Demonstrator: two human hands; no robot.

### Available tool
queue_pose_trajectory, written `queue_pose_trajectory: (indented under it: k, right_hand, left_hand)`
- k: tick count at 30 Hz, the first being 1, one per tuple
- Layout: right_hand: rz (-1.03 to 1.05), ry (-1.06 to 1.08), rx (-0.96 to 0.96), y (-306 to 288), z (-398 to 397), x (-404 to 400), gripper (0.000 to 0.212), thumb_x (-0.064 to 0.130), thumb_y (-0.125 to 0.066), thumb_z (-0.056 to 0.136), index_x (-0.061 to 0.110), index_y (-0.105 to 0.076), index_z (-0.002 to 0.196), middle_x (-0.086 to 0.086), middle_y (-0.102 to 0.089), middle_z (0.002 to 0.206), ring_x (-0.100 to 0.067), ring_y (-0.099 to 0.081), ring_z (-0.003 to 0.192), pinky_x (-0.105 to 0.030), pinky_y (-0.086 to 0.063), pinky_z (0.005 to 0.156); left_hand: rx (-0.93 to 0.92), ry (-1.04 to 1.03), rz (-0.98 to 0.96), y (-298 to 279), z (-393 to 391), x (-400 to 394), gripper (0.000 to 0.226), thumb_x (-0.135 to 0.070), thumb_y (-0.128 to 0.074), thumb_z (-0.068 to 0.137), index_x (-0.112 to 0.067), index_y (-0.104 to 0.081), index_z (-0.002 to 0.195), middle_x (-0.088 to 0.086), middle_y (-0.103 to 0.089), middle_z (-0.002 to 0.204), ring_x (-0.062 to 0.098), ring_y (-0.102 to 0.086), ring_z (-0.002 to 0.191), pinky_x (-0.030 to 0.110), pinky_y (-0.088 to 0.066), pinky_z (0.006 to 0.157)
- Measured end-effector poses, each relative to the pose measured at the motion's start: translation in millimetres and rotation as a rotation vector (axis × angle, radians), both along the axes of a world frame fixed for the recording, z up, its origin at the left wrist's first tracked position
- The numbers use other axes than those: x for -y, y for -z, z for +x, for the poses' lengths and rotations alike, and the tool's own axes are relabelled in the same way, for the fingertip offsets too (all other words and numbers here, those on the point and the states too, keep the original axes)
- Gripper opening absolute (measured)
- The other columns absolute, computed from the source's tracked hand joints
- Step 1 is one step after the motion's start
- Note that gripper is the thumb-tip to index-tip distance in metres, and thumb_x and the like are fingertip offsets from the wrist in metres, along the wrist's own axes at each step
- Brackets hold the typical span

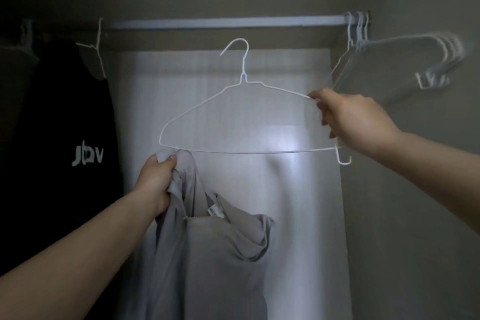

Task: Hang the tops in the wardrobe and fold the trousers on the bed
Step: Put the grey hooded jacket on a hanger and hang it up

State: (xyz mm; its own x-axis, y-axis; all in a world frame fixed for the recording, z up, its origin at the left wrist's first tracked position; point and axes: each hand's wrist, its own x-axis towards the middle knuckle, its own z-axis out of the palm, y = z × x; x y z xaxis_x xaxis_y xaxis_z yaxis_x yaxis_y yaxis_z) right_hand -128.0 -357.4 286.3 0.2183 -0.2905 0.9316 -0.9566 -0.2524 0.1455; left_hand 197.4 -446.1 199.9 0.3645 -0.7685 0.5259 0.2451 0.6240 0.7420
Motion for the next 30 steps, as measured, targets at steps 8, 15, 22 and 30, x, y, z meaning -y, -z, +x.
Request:
queue_pose_trajectory:
  k: [8,15,22,30]
  right_hand:
    - [0.077,-0.100,-0.004,51,10,23,0.045,0.007,-0.042,0.088,0.032,-0.047,0.124,0.007,-0.063,0.087,-0.007,-0.064,0.058,-0.026,-0.043,0.061]
    - [0.113,-0.114,0.026,65,8,33,0.038,0.010,-0.039,0.093,0.030,-0.050,0.124,0.005,-0.064,0.084,-0.007,-0.064,0.058,-0.026,-0.042,0.061]
    - [0.135,-0.201,-0.068,83,14,34,0.038,0.012,-0.039,0.090,0.035,-0.051,0.118,0.017,-0.059,0.079,-0.002,-0.063,0.054,-0.035,-0.055,0.061]
    - [0.170,-0.235,-0.090,94,16,41,0.044,0.020,-0.033,0.084,0.045,-0.046,0.118,0.018,-0.058,0.082,0.008,-0.059,0.053,-0.021,-0.047,0.058]
  left_hand:
    - [0.088,-0.160,0.116,50,32,21,0.018,-0.011,-0.044,0.100,-0.011,-0.060,0.094,0.010,-0.063,0.091,0.024,-0.059,0.085,0.031,-0.047,0.079]
    - [0.076,-0.301,0.212,71,61,24,0.028,-0.005,-0.038,0.100,-0.012,-0.052,0.077,0.015,-0.055,0.092,0.023,-0.052,0.084,0.031,-0.042,0.077]
    - [0.075,-0.312,0.182,67,75,18,0.023,-0.008,-0.039,0.100,-0.009,-0.057,0.086,0.010,-0.057,0.090,0.022,-0.055,0.086,0.029,-0.046,0.075]
    - [0.263,-0.279,0.167,68,74,22,0.020,-0.016,-0.045,0.100,-0.006,-0.058,0.113,0.012,-0.062,0.105,0.025,-0.060,0.097,0.030,-0.049,0.079]
